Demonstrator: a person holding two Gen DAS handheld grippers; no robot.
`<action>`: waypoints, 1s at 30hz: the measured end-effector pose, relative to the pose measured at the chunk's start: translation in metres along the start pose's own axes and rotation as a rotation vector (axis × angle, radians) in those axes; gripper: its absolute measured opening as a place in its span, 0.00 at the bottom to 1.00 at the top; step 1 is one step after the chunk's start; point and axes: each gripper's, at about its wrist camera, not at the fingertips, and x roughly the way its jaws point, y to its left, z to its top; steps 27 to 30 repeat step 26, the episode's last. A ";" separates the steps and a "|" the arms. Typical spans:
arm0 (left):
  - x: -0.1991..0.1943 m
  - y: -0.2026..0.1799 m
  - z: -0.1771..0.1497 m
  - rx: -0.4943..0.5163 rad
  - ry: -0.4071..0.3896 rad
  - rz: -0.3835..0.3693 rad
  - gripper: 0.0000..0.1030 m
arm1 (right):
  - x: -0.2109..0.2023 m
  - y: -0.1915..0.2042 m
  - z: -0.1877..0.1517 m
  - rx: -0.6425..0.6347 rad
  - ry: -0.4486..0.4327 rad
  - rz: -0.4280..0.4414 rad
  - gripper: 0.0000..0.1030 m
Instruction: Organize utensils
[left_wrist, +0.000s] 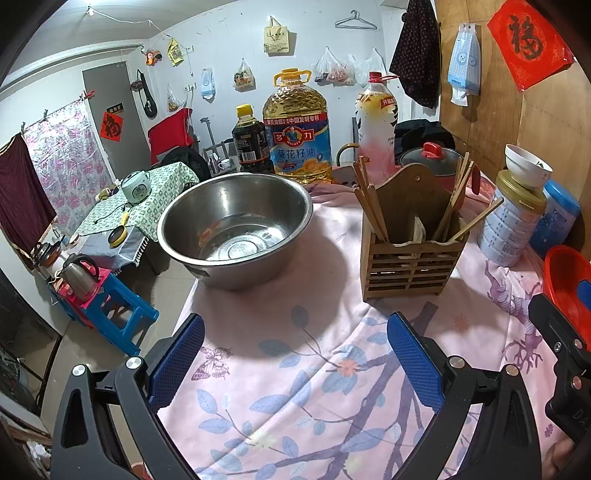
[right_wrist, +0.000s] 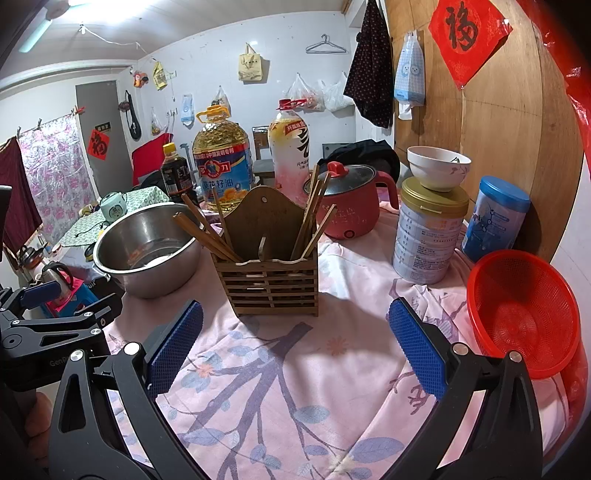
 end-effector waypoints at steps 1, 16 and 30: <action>0.000 0.000 0.000 0.000 0.000 0.000 0.94 | 0.000 0.000 0.000 0.000 0.000 0.000 0.95; 0.000 -0.001 0.001 0.002 0.001 0.002 0.94 | 0.000 0.000 0.000 -0.001 -0.001 0.000 0.95; -0.004 0.003 -0.004 0.012 -0.021 -0.001 0.94 | 0.000 0.000 0.000 -0.002 0.000 0.001 0.95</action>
